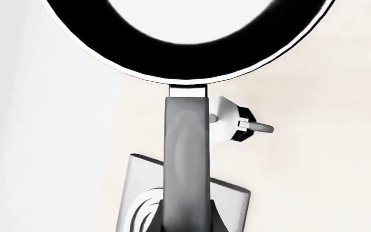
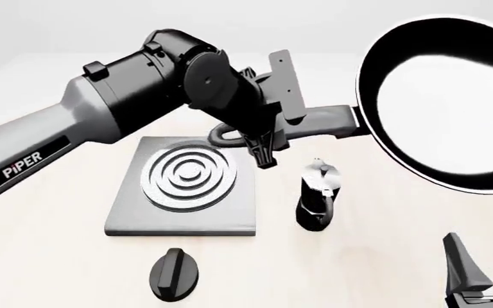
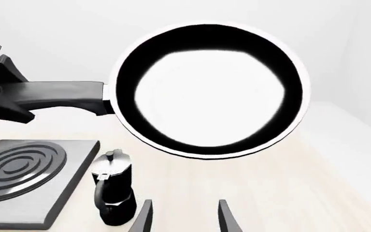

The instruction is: Put the frying pan on the stove.

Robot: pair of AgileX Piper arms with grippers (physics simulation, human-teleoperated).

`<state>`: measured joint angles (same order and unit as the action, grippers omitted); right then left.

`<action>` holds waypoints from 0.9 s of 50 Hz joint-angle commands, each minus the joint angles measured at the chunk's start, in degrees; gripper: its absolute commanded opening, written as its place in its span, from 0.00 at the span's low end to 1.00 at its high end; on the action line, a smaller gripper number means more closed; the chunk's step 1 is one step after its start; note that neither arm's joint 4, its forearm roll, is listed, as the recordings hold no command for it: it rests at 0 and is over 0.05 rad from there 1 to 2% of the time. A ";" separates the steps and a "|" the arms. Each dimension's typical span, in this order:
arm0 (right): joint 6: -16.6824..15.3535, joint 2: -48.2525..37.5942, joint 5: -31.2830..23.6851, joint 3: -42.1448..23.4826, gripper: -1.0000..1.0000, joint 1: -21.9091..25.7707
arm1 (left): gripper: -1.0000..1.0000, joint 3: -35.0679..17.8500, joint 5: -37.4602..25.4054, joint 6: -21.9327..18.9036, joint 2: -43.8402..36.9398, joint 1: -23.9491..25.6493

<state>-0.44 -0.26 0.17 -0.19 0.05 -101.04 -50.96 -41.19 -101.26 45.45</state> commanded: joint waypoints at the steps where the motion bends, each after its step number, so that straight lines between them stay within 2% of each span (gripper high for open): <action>1: -0.01 -0.01 -0.01 0.01 1.00 0.01 | 0.00 -3.34 1.00 0.13 1.41 -2.75; 10: 0.01 -0.01 -0.01 0.01 1.00 0.01 | 0.00 -4.00 -0.06 2.53 1.14 -4.95; 15: -0.01 0.00 0.00 0.01 1.00 0.00 | 0.00 -4.26 -0.94 5.65 1.36 -5.13; 17: 0.00 0.00 0.00 0.01 1.00 0.00 | 0.00 -2.75 -0.32 4.71 1.74 -6.53; 31: 0.01 0.00 0.00 0.01 1.00 0.01 | 0.00 4.69 1.81 8.87 6.54 -11.04; 45: 0.00 -0.01 -0.01 0.01 1.00 0.00 | 0.00 13.50 3.84 10.27 13.98 -15.41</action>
<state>-0.44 -0.27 0.16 -0.18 0.05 -91.75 -48.91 -31.74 -93.00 33.05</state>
